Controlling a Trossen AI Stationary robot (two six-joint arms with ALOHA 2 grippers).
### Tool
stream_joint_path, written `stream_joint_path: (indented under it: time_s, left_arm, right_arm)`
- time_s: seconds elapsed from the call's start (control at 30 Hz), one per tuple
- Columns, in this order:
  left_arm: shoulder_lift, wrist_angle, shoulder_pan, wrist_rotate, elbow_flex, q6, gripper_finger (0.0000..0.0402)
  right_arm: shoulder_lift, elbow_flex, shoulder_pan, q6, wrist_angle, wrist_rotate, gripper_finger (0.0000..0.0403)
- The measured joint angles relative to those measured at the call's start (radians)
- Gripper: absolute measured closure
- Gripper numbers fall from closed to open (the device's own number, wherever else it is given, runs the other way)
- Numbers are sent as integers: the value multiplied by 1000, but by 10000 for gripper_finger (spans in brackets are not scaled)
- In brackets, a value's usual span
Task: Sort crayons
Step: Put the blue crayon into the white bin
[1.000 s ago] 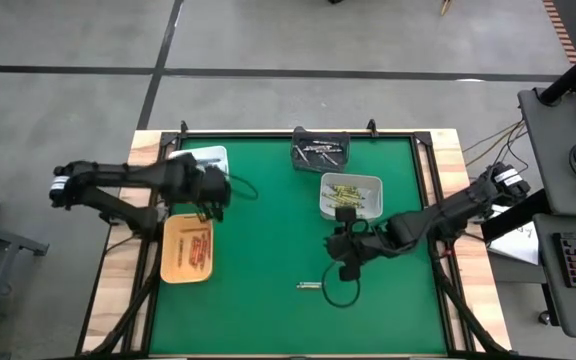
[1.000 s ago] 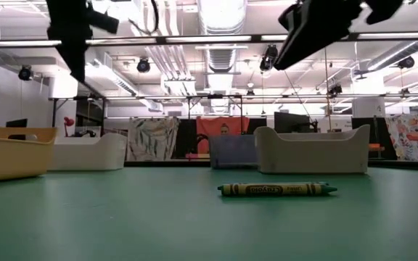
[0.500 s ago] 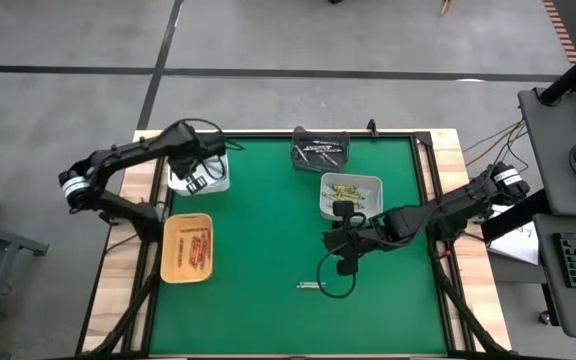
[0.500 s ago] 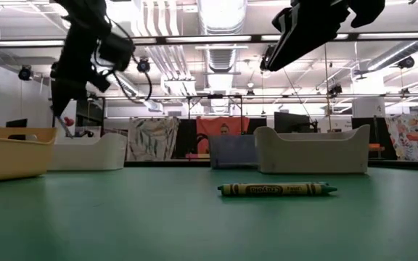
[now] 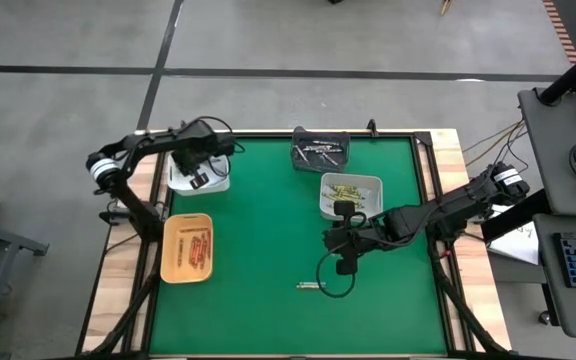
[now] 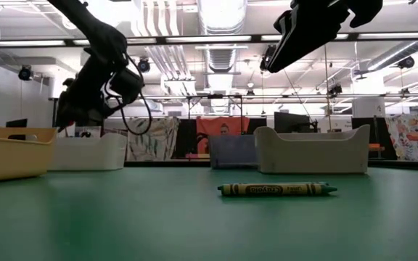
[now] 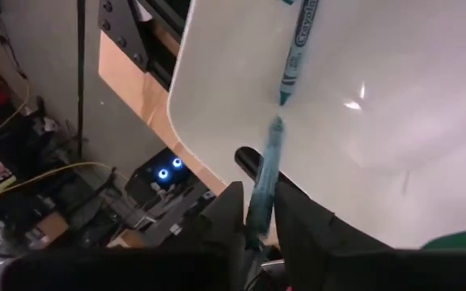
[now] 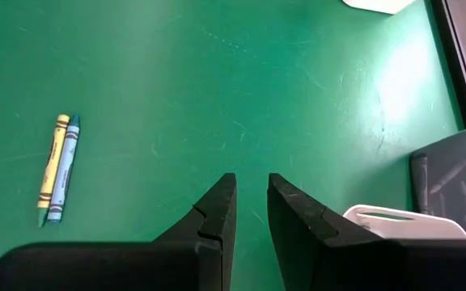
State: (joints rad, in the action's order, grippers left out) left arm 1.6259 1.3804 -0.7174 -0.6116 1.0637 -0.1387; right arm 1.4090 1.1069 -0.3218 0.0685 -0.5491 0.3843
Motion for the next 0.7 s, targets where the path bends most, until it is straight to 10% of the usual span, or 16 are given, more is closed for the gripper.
stream_joint_path:
  time_s: [0.7]
  left_arm:
    - [-160, -9, 196, 1, 1, -274, 330]
  right_arm:
    - [0, -2, -1, 94, 2, -93, 342]
